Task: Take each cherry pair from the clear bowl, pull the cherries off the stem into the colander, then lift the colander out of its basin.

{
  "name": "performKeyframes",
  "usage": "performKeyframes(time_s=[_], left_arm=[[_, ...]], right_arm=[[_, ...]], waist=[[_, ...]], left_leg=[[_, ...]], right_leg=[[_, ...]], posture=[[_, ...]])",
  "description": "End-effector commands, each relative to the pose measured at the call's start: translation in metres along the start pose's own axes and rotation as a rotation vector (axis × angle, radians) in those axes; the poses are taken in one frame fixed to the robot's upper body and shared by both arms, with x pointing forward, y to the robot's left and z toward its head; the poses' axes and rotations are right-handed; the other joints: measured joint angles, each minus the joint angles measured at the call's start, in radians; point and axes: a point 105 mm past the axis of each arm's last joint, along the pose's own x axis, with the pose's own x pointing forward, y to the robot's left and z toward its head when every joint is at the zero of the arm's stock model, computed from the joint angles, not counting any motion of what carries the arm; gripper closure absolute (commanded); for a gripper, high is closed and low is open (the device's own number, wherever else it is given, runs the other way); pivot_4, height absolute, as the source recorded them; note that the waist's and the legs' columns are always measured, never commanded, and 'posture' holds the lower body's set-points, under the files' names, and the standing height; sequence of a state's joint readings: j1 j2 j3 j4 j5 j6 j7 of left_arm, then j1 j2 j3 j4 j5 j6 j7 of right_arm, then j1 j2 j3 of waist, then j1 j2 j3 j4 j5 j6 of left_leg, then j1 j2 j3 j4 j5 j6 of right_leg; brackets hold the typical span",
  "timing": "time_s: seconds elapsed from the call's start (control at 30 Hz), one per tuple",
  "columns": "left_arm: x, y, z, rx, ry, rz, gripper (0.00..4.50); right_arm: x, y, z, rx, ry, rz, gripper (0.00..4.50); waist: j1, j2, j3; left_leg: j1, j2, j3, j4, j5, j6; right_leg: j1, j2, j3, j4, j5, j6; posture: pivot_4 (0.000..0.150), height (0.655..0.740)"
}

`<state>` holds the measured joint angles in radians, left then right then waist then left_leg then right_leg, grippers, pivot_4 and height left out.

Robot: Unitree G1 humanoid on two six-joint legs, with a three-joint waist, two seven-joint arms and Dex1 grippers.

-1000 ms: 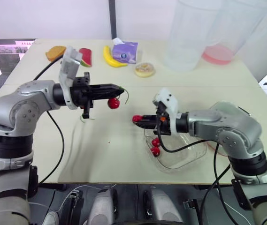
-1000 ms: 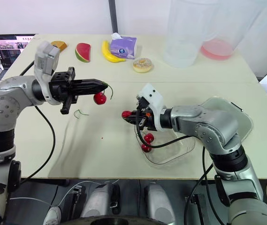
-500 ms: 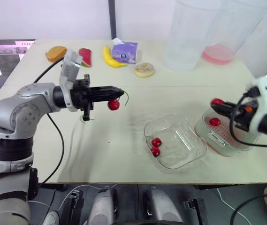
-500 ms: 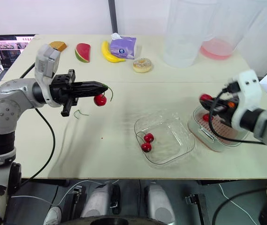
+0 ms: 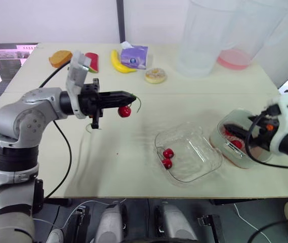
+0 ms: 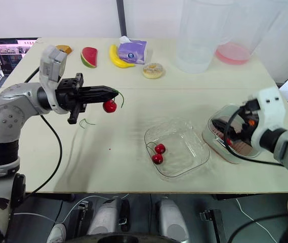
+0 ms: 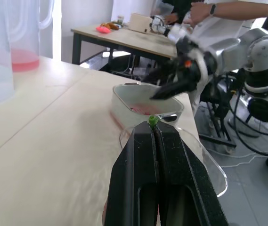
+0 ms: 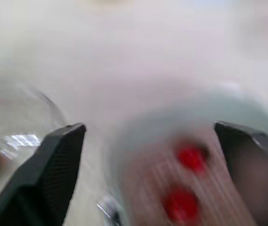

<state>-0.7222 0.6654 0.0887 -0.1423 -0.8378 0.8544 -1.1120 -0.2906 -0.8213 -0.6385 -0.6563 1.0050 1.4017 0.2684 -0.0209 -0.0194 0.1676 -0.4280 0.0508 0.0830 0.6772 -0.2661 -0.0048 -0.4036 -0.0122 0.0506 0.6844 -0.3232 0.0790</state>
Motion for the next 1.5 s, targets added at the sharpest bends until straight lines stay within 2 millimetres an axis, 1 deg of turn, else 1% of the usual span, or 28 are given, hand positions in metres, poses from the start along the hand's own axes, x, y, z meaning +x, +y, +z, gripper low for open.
performKeyframes(time_s=[0.03, 0.1, 0.13, 0.17, 0.23, 0.27, 0.3, 0.37, 0.47, 0.67, 0.87, 0.93, 0.97, 1.0, 1.13, 1.17, 1.2, 1.33, 1.43, 1.5], left_arm=[[0.003, -0.004, 0.011, 0.052, -0.015, -0.021, 4.50], [0.004, -0.004, 0.012, 0.053, -0.018, -0.025, 4.50], [0.005, -0.004, 0.012, 0.053, -0.019, -0.028, 4.50], [0.005, -0.004, 0.012, 0.052, -0.020, -0.030, 4.50], [0.007, -0.005, 0.013, 0.051, -0.024, -0.038, 4.50], [0.008, -0.006, 0.013, 0.051, -0.025, -0.040, 4.50], [0.008, -0.006, 0.013, 0.050, -0.026, -0.043, 4.50], [0.008, -0.006, 0.013, 0.050, -0.027, -0.044, 4.50], [0.007, -0.006, 0.014, 0.050, -0.027, -0.042, 4.50], [0.008, -0.007, 0.015, 0.052, -0.027, -0.040, 4.50], [0.007, -0.007, 0.016, 0.054, -0.026, -0.038, 4.50], [0.007, -0.007, 0.016, 0.054, -0.025, -0.037, 4.50], [0.007, -0.007, 0.016, 0.054, -0.025, -0.037, 4.50], [0.007, -0.007, 0.016, 0.053, -0.024, -0.038, 4.50], [0.007, -0.007, 0.016, 0.052, -0.021, -0.039, 4.50], [0.007, -0.007, 0.016, 0.052, -0.020, -0.039, 4.50], [0.007, -0.006, 0.016, 0.052, -0.020, -0.039, 4.50], [0.007, -0.006, 0.016, 0.052, -0.022, -0.038, 4.50], [0.007, -0.005, 0.017, 0.053, -0.023, -0.038, 4.50], [0.007, -0.005, 0.017, 0.052, -0.025, -0.038, 4.50]], right_arm=[[0.014, 0.055, 0.022, -0.042, -0.111, 0.254, 0.04], [0.027, 0.092, 0.020, -0.040, -0.112, 0.409, 0.04], [0.034, 0.107, 0.019, -0.027, -0.114, 0.465, 0.04], [0.038, 0.116, 0.019, -0.017, -0.116, 0.494, 0.04], [0.053, 0.137, 0.019, 0.001, -0.110, 0.549, 0.04], [0.058, 0.144, 0.019, 0.009, -0.110, 0.565, 0.04], [0.065, 0.154, 0.023, 0.022, -0.120, 0.585, 0.04], [0.073, 0.165, 0.030, 0.043, -0.147, 0.614, 0.04], [0.081, 0.172, 0.039, 0.054, -0.171, 0.632, 0.04], [0.090, 0.178, 0.041, 0.064, -0.183, 0.640, 0.04], [0.093, 0.188, 0.042, 0.071, -0.192, 0.668, 0.04], [0.095, 0.190, 0.041, 0.072, -0.187, 0.670, 0.62], [0.095, 0.191, 0.040, 0.072, -0.187, 0.670, 0.84], [0.096, 0.191, 0.041, 0.072, -0.188, 0.670, 1.27], [0.098, 0.191, 0.043, 0.076, -0.198, 0.656, 3.38], [0.098, 0.190, 0.042, 0.075, -0.197, 0.653, 3.79], [0.098, 0.190, 0.041, 0.075, -0.194, 0.653, 3.97], [0.098, 0.188, 0.032, 0.064, -0.158, 0.645, 4.01], [0.100, 0.184, 0.017, 0.051, -0.093, 0.629, 4.01], [0.100, 0.178, -0.005, 0.035, -0.007, 0.607, 4.01]], waist=[[-0.001, 0.000, 0.000], [0.001, 0.000, 0.000], [0.001, 0.000, 0.000], [0.001, 0.000, 0.000], [0.003, 0.000, 0.000], [0.003, 0.000, 0.000], [0.003, 0.000, 0.000], [0.003, 0.000, 0.000], [0.004, 0.000, 0.000], [0.001, 0.000, 0.000], [0.000, 0.000, 0.000], [0.000, 0.000, 0.000], [0.000, 0.000, 0.000], [0.000, 0.000, 0.000], [0.000, 0.000, 0.000], [0.000, 0.000, 0.000], [0.000, 0.000, 0.000], [0.000, 0.000, 0.000], [0.001, 0.000, 0.000], [0.002, 0.000, 0.000]], left_leg=[[0.000, 0.001, 0.000, 0.000, 0.000, 0.000], [0.000, 0.001, 0.000, 0.000, 0.000, 0.000], [0.000, 0.001, -0.001, 0.000, 0.000, 0.000], [0.000, 0.001, -0.001, 0.000, 0.000, 0.000], [-0.001, 0.000, 0.000, 0.000, 0.000, 0.000], [-0.002, 0.000, 0.000, 0.000, 0.000, 0.000], [-0.002, -0.001, 0.000, 0.001, 0.000, 0.000], [-0.002, -0.001, 0.000, 0.002, 0.000, 0.000], [-0.002, -0.001, 0.000, 0.001, 0.000, 0.000], [-0.002, 0.000, 0.000, 0.001, 0.000, 0.000], [-0.002, 0.000, 0.000, 0.001, 0.000, 0.000], [-0.002, 0.000, 0.000, 0.001, 0.000, 0.000], [-0.002, 0.000, 0.000, 0.001, 0.000, 0.000], [-0.002, 0.000, 0.000, 0.001, 0.000, 0.000], [-0.002, 0.000, 0.000, 0.001, 0.000, 0.000], [-0.002, 0.000, 0.000, 0.001, 0.000, 0.000], [-0.002, 0.000, 0.000, 0.001, 0.000, 0.000], [-0.002, 0.000, 0.000, 0.001, 0.000, 0.000], [-0.002, 0.000, 0.000, 0.001, 0.000, 0.000], [-0.002, 0.000, 0.000, 0.001, 0.000, 0.000]], right_leg=[[0.000, 0.000, 0.000, 0.000, 0.000, 0.000], [0.000, 0.000, 0.000, 0.000, 0.000, 0.000], [0.000, 0.000, 0.000, 0.000, 0.000, 0.000], [0.000, 0.000, 0.000, 0.000, 0.000, 0.000], [-0.001, -0.001, 0.000, 0.000, 0.000, 0.000], [-0.001, -0.002, 0.000, 0.000, 0.000, 0.000], [-0.001, -0.003, 0.000, 0.000, 0.000, 0.000], [-0.001, -0.003, -0.001, 0.000, 0.000, 0.000], [-0.001, -0.003, -0.001, 0.000, 0.000, 0.000], [-0.002, -0.003, -0.001, 0.000, 0.000, 0.000], [-0.002, -0.003, -0.001, 0.001, 0.000, 0.000], [-0.002, -0.003, -0.001, 0.001, 0.000, 0.000], [-0.002, -0.003, -0.001, 0.001, 0.000, 0.000], [-0.002, -0.003, -0.001, 0.001, 0.000, 0.000], [-0.002, -0.003, -0.001, 0.001, 0.000, 0.000], [-0.002, -0.003, -0.001, 0.001, 0.000, 0.000], [-0.002, -0.003, -0.002, 0.001, 0.000, 0.000], [-0.002, -0.003, -0.001, 0.001, 0.000, 0.000], [-0.002, -0.003, -0.002, 0.001, 0.000, 0.000], [-0.002, -0.004, -0.002, 0.001, 0.000, 0.000]], posture=[[0.150, 0.7400], [0.150, 0.7400], [0.150, 0.7400], [0.150, 0.7400], [0.150, 0.7400], [0.150, 0.7400], [0.150, 0.7400], [0.150, 0.7400], [0.150, 0.7400], [0.150, 0.7400], [0.150, 0.7400], [0.150, 0.7400], [0.150, 0.7400], [0.150, 0.7400], [0.150, 0.7400], [0.150, 0.7400], [0.150, 0.7400], [0.150, 0.7400], [0.150, 0.7400], [0.150, 0.7400]])
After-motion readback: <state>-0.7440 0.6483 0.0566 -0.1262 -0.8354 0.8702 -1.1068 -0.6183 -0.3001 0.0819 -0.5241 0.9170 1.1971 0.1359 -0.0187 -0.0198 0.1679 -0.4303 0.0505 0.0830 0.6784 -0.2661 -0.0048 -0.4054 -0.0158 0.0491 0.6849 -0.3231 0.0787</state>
